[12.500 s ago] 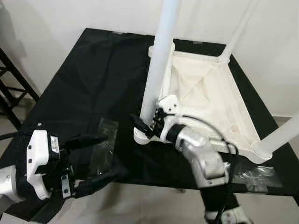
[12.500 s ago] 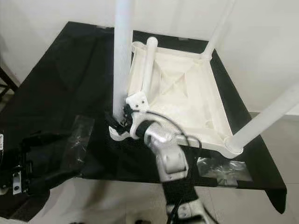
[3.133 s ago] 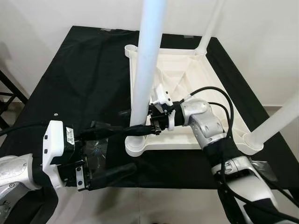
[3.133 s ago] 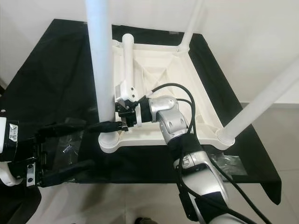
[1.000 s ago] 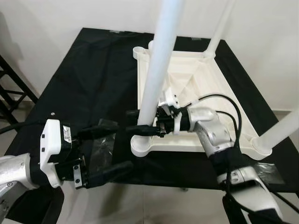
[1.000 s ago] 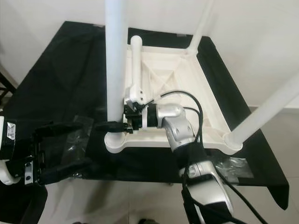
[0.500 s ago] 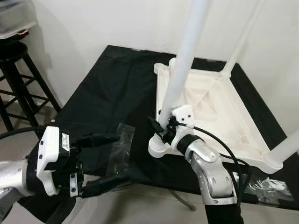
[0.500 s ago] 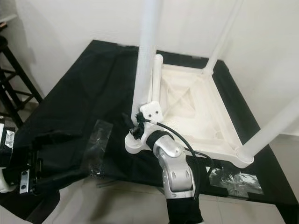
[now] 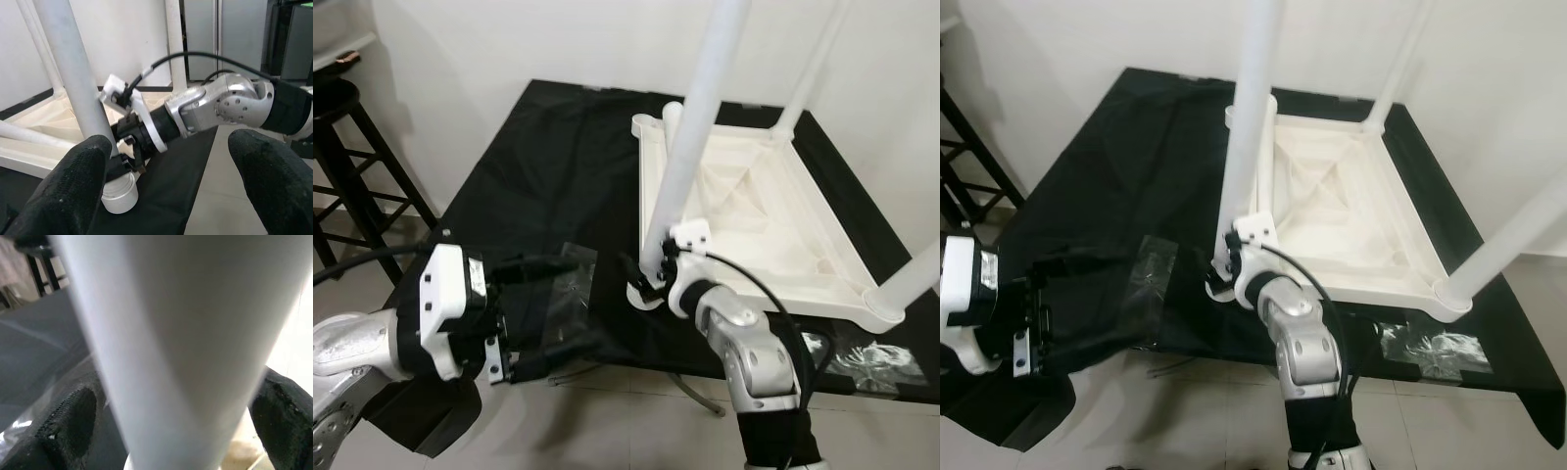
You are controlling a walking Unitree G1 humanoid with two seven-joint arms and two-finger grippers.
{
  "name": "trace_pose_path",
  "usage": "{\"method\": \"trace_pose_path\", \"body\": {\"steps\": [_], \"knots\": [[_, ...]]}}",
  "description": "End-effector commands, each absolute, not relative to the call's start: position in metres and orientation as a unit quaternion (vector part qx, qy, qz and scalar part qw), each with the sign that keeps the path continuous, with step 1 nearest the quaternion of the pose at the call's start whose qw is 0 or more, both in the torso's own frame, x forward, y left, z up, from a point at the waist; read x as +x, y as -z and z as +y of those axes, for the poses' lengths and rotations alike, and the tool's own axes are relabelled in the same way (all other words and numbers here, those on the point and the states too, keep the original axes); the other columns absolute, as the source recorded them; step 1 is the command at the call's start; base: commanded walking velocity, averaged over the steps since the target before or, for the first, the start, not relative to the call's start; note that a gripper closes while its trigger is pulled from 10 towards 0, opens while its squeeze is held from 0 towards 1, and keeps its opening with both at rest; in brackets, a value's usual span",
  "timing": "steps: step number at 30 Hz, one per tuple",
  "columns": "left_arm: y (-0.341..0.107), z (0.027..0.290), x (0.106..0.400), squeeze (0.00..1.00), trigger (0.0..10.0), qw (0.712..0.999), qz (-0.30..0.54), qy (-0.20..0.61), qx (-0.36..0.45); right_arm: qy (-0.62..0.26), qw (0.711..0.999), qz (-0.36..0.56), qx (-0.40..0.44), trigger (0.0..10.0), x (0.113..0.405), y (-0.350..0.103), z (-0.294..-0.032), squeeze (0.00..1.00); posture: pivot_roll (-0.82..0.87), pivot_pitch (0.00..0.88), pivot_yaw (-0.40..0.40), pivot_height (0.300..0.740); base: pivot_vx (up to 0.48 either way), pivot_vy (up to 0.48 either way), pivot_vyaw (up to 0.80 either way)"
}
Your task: Building children table
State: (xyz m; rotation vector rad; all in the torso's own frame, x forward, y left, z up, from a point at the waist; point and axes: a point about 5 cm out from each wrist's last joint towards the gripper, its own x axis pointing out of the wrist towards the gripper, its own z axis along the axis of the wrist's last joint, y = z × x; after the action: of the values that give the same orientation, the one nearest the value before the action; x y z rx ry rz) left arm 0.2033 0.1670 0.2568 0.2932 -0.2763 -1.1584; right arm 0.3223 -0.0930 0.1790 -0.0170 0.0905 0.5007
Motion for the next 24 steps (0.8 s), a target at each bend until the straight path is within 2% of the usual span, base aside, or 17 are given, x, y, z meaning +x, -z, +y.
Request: {"method": "trace_pose_path", "body": {"steps": [1,2,3,5,6,7,11,15,18,19,20,23,24], "knots": [[-0.253,0.16,0.211,0.0,10.0,0.83,-0.129,0.525,0.137,-0.283,0.959,0.019,0.018,10.0,0.323,-0.186,-0.094,1.0,0.11,0.196,-0.083,0.74,0.0,0.0,0.0],[-0.253,0.16,0.211,0.0,10.0,0.83,-0.129,0.525,0.137,-0.283,0.959,0.019,0.018,10.0,0.323,-0.186,-0.094,1.0,0.11,0.196,-0.083,0.74,0.0,0.0,0.0],[-0.252,0.159,0.214,0.0,10.0,0.834,-0.127,0.518,0.138,-0.295,0.955,0.012,0.024,10.0,0.323,-0.187,-0.093,0.82,0.11,0.196,-0.083,0.74,0.0,0.0,0.0],[-0.248,0.157,0.218,0.0,10.0,0.843,-0.118,0.502,0.151,-0.328,0.944,0.005,0.03,10.0,0.316,-0.187,-0.088,0.22,0.11,0.199,-0.079,0.74,0.0,0.0,0.0],[-0.248,0.157,0.218,0.0,10.0,0.843,-0.118,0.502,0.151,-0.328,0.944,0.005,0.03,10.0,0.316,-0.187,-0.088,0.22,0.11,0.199,-0.079,0.74,0.0,0.0,0.0],[-0.242,0.156,0.221,0.0,10.0,0.849,-0.102,0.494,0.16,-0.362,0.932,0.004,0.025,10.0,0.311,-0.184,-0.085,0.0,0.11,0.203,-0.071,0.74,0.0,0.0,0.0],[-0.238,0.155,0.22,0.0,10.0,0.845,-0.097,0.5,0.164,-0.396,0.918,-0.003,0.004,10.0,0.31,-0.182,-0.086,0.0,0.11,0.205,-0.068,0.74,0.0,0.0,0.0],[-0.241,0.156,0.217,0.0,10.0,0.836,-0.107,0.516,0.15,-0.418,0.908,-0.014,-0.011,10.0,0.323,-0.19,-0.094,0.0,0.12,0.205,-0.071,0.74,0.0,0.0,0.0],[-0.247,0.156,0.213,0.0,10.0,0.822,-0.118,0.542,0.128,-0.471,0.881,-0.032,-0.031,10.0,0.33,-0.202,-0.098,0.0,0.12,0.208,-0.074,0.74,0.0,0.0,0.0],[-0.247,0.156,0.213,0.0,10.0,0.822,-0.118,0.542,0.128,-0.471,0.881,-0.032,-0.031,10.0,0.33,-0.202,-0.098,0.0,0.12,0.208,-0.074,0.74,0.0,0.0,0.0],[-0.249,0.158,0.211,0.0,10.0,0.818,-0.124,0.548,0.122,-0.501,0.863,-0.033,-0.048,10.0,0.333,-0.207,-0.102,0.0,0.13,0.209,-0.075,0.74,0.0,0.0,0.0],[-0.25,0.16,0.209,0.0,10.0,0.815,-0.127,0.552,0.119,-0.522,0.85,-0.03,-0.068,10.0,0.336,-0.209,-0.107,0.0,0.13,0.208,-0.076,0.74,0.0,0.0,0.0],[-0.249,0.162,0.207,0.0,10.0,0.813,-0.125,0.556,0.119,-0.541,0.836,-0.023,-0.09,10.0,0.34,-0.212,-0.113,0.0,0.13,0.211,-0.078,0.74,0.0,0.0,0.0]]}}
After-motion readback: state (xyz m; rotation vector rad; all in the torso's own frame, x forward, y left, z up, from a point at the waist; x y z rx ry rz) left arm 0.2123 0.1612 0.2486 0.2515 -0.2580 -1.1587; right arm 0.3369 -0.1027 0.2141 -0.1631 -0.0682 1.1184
